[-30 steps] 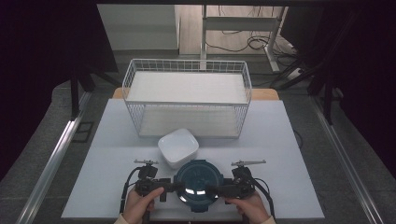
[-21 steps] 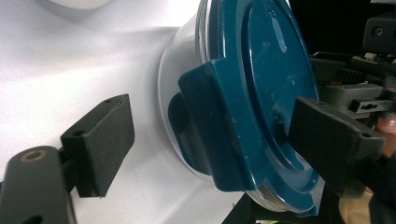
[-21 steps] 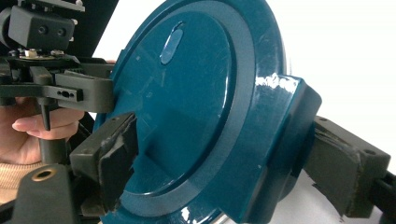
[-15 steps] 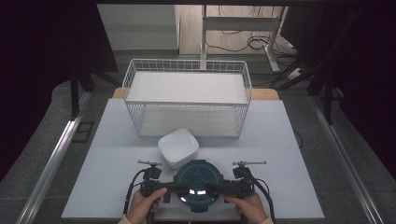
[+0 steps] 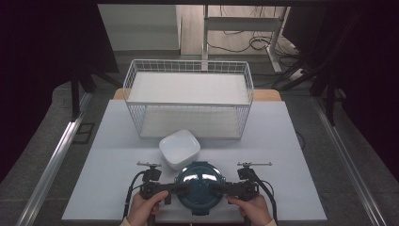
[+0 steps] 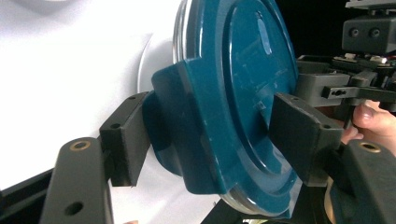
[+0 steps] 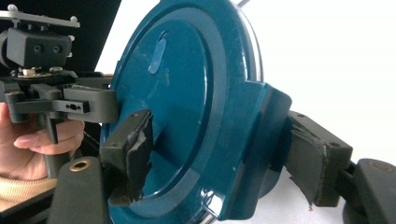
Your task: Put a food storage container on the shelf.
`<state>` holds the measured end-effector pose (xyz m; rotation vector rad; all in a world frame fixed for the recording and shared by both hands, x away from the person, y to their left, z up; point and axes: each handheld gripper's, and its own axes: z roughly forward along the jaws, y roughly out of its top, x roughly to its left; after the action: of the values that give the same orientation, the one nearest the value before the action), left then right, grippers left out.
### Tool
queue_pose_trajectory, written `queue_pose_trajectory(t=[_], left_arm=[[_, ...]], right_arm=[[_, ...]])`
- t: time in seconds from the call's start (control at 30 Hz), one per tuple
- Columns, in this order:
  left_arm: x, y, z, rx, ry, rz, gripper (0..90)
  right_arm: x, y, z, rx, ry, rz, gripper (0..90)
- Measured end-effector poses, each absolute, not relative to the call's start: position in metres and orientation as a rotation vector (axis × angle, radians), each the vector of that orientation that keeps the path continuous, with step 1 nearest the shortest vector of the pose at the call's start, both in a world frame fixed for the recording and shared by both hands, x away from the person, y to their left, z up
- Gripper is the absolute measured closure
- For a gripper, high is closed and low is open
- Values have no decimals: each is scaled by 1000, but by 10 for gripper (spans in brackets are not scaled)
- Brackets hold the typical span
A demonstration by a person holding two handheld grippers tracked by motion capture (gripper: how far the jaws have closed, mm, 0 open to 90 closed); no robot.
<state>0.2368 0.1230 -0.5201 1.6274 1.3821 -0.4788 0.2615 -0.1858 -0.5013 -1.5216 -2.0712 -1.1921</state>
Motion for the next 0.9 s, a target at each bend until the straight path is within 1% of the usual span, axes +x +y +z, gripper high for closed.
queue_pose_trajectory(t=[0.5,0.9], left_arm=[[229,124,-510,1600,1417,-433,363],[226,126,-502,1607,1410,-384,381]], right_arm=[[253,-185,-492,-1569,-2067,-1225,346],[251,-183,-487,-1557,-2070,-1246,366]])
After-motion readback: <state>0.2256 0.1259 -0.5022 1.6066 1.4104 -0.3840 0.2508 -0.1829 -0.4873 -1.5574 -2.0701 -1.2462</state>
